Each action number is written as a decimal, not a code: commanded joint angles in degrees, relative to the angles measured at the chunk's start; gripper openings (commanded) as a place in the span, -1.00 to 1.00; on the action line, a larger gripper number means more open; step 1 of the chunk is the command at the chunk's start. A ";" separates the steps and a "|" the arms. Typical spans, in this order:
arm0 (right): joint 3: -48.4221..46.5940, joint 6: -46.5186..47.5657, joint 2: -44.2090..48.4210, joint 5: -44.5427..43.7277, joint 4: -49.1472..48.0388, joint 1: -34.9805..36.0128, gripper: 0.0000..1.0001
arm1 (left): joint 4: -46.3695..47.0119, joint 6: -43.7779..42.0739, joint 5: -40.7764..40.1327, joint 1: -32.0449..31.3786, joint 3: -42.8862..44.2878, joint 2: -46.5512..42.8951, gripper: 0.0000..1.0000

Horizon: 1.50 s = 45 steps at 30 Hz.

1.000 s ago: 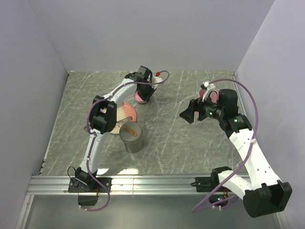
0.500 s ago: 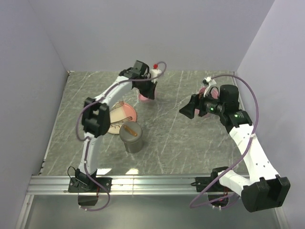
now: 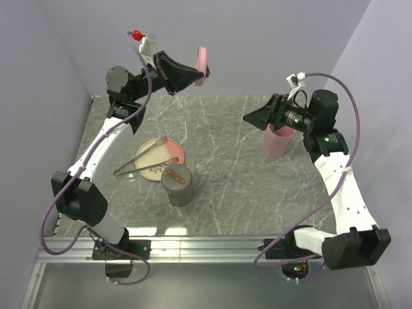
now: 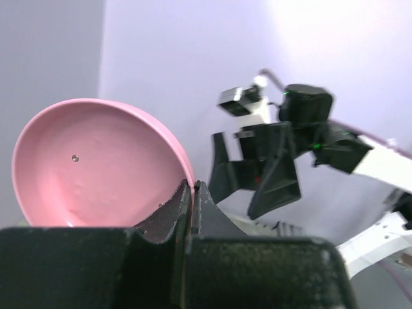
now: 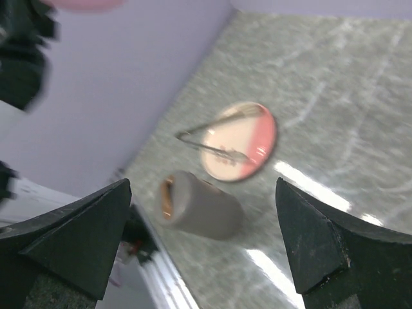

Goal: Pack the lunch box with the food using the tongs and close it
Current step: Pick up the box lid from the center of the board.

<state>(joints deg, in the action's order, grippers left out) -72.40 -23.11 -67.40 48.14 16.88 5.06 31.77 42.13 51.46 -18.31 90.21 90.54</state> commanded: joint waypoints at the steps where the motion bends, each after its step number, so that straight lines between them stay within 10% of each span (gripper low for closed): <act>1: -0.92 -16.19 1.38 5.73 -14.26 -0.84 0.99 | 19.28 11.22 0.05 -1.29 -0.75 -0.27 -0.96; 7: 6.39 -40.14 4.12 -2.77 -45.15 0.21 0.91 | 25.01 16.05 -1.28 -2.26 1.54 0.42 -0.98; 45: -7.32 -53.70 -9.24 -21.33 -42.64 14.01 0.14 | 17.01 14.47 -5.58 -10.08 5.23 4.38 -0.99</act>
<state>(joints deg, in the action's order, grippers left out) -77.14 -76.07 -77.47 28.38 -25.26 18.61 47.79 58.04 46.63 -27.70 92.09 94.72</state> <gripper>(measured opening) 0.590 0.029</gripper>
